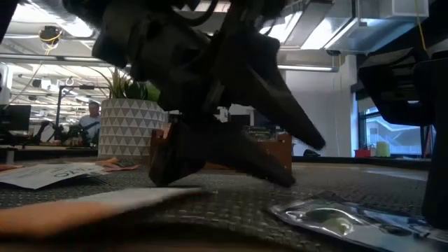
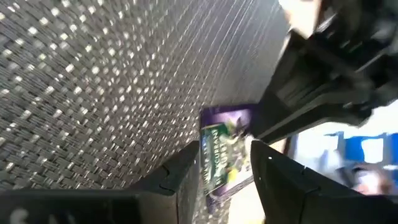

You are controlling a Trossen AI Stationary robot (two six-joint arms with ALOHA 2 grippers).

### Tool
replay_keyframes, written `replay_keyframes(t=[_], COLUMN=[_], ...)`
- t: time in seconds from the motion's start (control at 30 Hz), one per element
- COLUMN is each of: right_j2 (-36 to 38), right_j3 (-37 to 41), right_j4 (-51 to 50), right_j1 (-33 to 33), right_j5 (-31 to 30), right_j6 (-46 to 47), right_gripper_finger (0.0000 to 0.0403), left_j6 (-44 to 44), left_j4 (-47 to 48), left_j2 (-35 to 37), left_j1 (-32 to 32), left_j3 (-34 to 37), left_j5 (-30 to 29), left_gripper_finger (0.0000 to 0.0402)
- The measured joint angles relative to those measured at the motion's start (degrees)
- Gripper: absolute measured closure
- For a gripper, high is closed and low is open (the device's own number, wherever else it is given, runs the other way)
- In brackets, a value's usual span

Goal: Pick & Place Tea
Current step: Put the right black tea bag into the right slot of the wooden organizer

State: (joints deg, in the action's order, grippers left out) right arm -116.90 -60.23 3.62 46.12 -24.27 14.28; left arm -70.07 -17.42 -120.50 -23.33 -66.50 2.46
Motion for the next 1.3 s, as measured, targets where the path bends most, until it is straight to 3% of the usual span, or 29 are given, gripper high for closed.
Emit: replay_keyframes(t=[0.13, 0.23, 0.57, 1.3], right_j2=[0.0, 0.0, 0.0, -0.2], right_j3=[0.0, 0.0, 0.1, 0.2], right_j4=[0.1, 0.1, 0.5, 1.7], right_j1=[-0.1, -0.1, -0.1, -2.3], right_j5=[-0.2, -0.3, -1.6, -5.7], right_j6=[0.1, 0.2, 0.3, 0.4], right_gripper_finger=[0.0264, 0.0264, 0.0264, 0.0264], left_j6=[5.0, 6.1, 2.5, 3.0], left_j4=[14.5, 19.4, 17.6, 17.1], left_j2=[-0.4, -0.4, -2.0, -2.2], left_j1=[-0.3, -0.3, -0.5, -0.5], left_j3=[-6.4, -8.5, -8.9, -8.8], left_j5=[-0.2, -1.3, -0.3, 0.4], left_gripper_finger=[0.0272, 0.0283, 0.0306, 0.031])
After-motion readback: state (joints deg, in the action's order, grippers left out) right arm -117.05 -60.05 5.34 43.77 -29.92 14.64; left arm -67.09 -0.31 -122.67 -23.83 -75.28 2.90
